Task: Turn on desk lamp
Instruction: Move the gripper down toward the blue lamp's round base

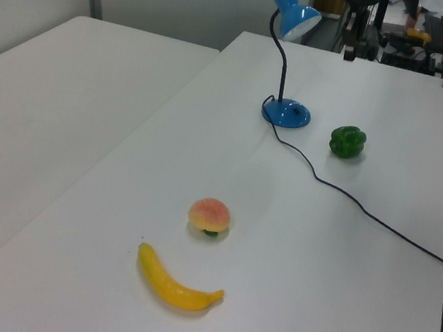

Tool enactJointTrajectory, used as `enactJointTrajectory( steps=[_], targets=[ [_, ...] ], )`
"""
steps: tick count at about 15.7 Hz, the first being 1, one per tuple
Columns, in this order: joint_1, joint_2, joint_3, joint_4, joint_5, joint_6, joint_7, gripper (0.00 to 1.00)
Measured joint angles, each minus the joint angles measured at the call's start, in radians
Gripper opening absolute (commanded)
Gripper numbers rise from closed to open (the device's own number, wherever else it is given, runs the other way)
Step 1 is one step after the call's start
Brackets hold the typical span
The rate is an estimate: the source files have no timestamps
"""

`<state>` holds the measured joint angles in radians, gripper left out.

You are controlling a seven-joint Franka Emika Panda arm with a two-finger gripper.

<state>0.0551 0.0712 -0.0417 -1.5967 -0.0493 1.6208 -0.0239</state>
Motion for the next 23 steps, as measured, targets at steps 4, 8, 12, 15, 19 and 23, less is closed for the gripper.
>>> enactJointTrajectory(
  steps=[4,8,12,15,19,23],
  targets=[
    [-0.055,0.039,-0.007,-0.078,0.000,0.117,0.019,0.00],
    [-0.103,0.071,-0.012,-0.175,0.000,0.304,0.080,0.00],
    [-0.122,0.092,-0.012,-0.270,0.000,0.477,0.150,0.00],
    [-0.145,0.123,-0.013,-0.313,0.000,0.597,0.192,0.00],
    [-0.170,0.178,-0.014,-0.321,-0.019,0.719,0.202,0.00],
    [-0.186,0.222,-0.014,-0.321,-0.060,0.827,0.211,0.00]
  ],
)
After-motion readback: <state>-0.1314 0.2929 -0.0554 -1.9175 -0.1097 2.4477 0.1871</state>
